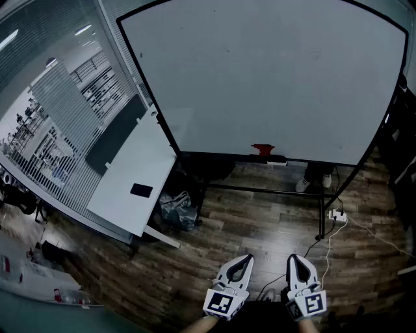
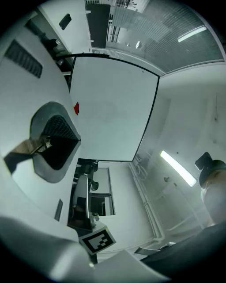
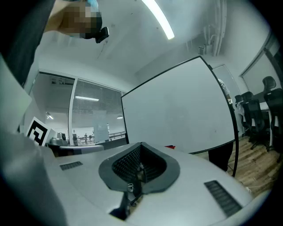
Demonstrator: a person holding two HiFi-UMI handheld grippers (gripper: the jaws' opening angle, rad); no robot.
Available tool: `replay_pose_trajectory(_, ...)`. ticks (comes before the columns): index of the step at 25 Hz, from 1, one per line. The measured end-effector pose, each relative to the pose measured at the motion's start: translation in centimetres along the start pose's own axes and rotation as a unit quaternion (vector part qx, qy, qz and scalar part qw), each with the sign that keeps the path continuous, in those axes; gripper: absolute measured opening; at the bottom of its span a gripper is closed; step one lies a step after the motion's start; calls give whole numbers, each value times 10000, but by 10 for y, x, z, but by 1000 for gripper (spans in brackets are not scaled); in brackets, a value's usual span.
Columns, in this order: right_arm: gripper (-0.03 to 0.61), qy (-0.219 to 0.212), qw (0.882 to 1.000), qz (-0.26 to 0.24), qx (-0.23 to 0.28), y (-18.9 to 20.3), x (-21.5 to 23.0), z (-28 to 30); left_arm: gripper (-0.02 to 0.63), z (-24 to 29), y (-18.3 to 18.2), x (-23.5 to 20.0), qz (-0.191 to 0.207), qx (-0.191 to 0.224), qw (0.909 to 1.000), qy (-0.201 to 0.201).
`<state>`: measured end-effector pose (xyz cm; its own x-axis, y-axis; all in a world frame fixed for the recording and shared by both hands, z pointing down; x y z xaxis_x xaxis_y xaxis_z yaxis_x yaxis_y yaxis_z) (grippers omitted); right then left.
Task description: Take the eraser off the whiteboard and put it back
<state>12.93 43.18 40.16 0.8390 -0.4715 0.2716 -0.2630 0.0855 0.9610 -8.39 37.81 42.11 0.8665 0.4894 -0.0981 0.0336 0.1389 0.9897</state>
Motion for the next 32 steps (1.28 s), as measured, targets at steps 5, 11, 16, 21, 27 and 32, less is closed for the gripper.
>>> replay_pose_trajectory(5, 15, 42, 10000, -24, -58, 2, -5, 4, 8, -4, -11, -4, -101, -44, 9999, 41)
replay_pose_trajectory(11, 15, -2, 9998, -60, -168, 7, -12, 7, 8, -12, -6, -12, -46, -58, 10000, -56)
replay_pose_trajectory(16, 15, -54, 9999, 98, 22, 12, -19, 7, 8, -22, -6, -18, -110, 15, 9999, -60)
replay_pose_trajectory(21, 15, 102, 9999, 3, 106, 25, -27, 7, 8, -35, -2, -32, -230, -24, 9997, -53)
replay_pose_trajectory(27, 15, 374, 9992, -117, -121, 38, -51, 5, 8, -54, 11, -55, -327, -133, 9994, 59)
replay_pose_trajectory(32, 15, 459, 9984, -210, -255, 43, -66, 10, 8, -55, 15, -67, -326, -119, 9992, 221)
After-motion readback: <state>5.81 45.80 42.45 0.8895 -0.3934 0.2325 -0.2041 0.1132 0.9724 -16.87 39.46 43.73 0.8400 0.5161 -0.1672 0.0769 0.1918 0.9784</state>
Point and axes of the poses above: the fingertips, and each gripper's own axes: z forward along the fingers, x to its right, y out of its underside, the point moved 10 cm from there along -z, backward along the fingers, and after that the axes turned 15 degrees about -y, right-handed, at the moved point
